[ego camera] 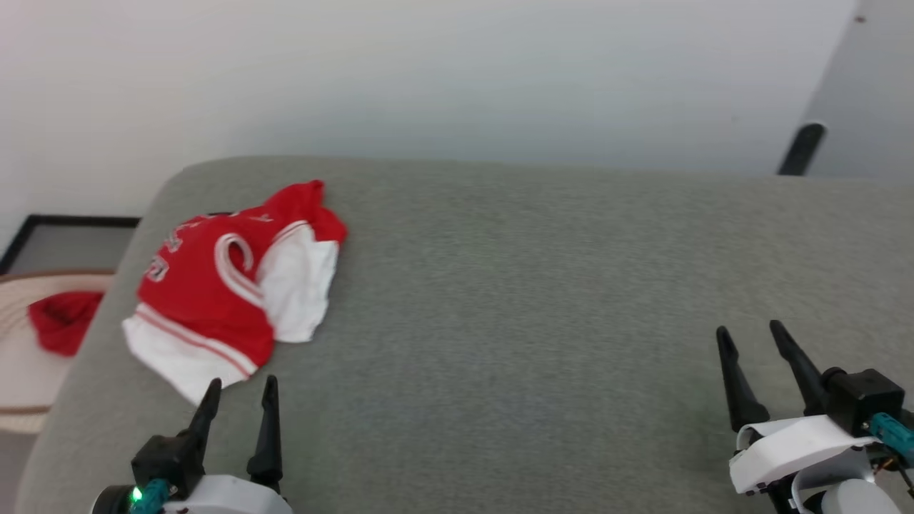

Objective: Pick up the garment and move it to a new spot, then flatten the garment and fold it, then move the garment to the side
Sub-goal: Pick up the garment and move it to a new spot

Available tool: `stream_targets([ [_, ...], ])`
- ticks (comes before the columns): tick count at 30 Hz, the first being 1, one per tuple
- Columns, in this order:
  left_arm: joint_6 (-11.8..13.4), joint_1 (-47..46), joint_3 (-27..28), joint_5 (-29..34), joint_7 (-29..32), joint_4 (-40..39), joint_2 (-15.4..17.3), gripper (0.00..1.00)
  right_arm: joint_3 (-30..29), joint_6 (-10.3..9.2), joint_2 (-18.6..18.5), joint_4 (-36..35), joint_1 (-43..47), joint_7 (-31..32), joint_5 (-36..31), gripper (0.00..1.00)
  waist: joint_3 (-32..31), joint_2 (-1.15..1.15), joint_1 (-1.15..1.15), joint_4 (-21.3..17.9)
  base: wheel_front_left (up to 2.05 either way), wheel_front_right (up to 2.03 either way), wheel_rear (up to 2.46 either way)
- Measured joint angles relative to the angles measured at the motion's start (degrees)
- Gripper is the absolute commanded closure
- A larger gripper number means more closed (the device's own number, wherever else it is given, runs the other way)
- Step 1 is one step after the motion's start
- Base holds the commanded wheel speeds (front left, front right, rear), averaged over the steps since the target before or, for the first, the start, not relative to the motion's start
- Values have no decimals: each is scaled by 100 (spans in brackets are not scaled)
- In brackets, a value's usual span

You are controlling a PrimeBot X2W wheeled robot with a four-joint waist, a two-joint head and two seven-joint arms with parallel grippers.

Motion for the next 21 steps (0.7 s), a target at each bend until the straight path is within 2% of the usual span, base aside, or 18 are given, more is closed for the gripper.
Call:
stream_targets([
  [21, 26, 469, 361, -55, 0, -236, -179, 0, 856, 0, 76, 380, -302, -20, 210, 0, -114, 0, 0, 2064, 0, 0, 0],
])
